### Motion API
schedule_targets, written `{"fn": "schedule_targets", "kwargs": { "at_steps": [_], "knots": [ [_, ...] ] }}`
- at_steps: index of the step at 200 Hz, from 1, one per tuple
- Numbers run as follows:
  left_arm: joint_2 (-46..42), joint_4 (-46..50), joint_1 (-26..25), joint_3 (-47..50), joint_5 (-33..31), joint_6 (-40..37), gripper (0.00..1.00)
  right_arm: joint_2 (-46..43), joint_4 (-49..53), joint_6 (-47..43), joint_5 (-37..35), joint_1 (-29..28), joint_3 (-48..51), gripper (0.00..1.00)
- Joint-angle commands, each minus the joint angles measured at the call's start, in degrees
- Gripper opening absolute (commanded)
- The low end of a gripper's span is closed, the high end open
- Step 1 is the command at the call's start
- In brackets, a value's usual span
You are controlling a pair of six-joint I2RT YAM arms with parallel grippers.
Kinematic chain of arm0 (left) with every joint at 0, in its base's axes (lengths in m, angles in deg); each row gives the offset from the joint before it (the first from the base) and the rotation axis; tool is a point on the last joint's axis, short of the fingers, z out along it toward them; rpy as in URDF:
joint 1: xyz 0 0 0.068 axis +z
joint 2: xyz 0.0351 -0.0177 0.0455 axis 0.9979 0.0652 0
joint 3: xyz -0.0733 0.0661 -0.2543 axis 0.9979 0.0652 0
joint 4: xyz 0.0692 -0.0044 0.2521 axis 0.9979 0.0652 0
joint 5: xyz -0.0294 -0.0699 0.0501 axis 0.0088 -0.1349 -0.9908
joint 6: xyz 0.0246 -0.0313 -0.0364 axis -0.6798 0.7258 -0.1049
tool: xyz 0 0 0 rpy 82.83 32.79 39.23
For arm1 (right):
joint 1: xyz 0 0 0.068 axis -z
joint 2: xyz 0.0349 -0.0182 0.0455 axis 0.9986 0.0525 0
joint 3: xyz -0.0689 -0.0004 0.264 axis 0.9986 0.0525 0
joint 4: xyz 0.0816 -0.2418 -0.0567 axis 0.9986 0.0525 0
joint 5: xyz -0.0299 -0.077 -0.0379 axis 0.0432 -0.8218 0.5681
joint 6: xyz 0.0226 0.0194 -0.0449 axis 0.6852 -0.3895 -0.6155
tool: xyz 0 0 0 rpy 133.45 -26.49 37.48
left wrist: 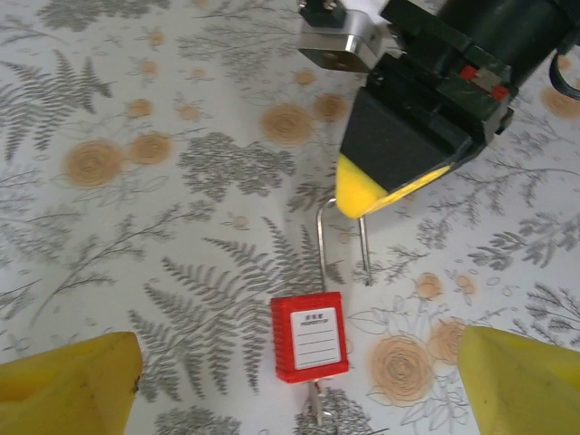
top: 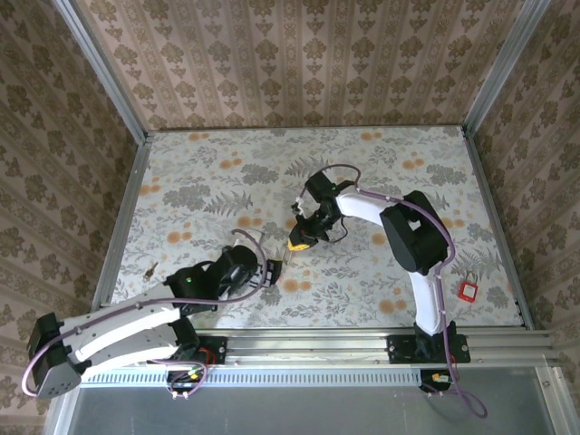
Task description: Unlock with the key
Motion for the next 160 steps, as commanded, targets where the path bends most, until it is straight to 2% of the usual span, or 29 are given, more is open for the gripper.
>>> {"fn": "schedule_targets", "kwargs": {
  "at_steps": [1,33,76,123,146,160],
  "knots": [
    [-2.96,4.4,3.15,1.39,2.33,-0.26,0.91,3.09,5.43,-3.69,1.97,-0.74,-4.04,0.05],
    [-4.66,5.07,6.31,1.65,4.32,-1.01,0.91,5.76,7.28,-5.71,2.29,-0.71,-7.42,0.13],
    [-2.66,3.36,7.3,0.78,5.47,-1.69,0.91,5.92,10.85,-9.29,-1.89,-0.4,-11.45,0.39],
    [0.75,-0.1,8.32,0.85,7.59,-2.57,0.92,0.4,8.57,-8.84,-7.39,-0.31,-8.87,0.42],
    [1.19,-3.0,10.37,2.7,10.77,-2.48,0.93,-5.21,6.25,-6.07,-12.59,-0.14,-2.76,0.43],
    [1.3,-4.22,12.33,3.87,12.25,-2.15,0.94,-10.61,4.64,-4.07,-17.66,0.19,2.45,0.48]
  ]
}}
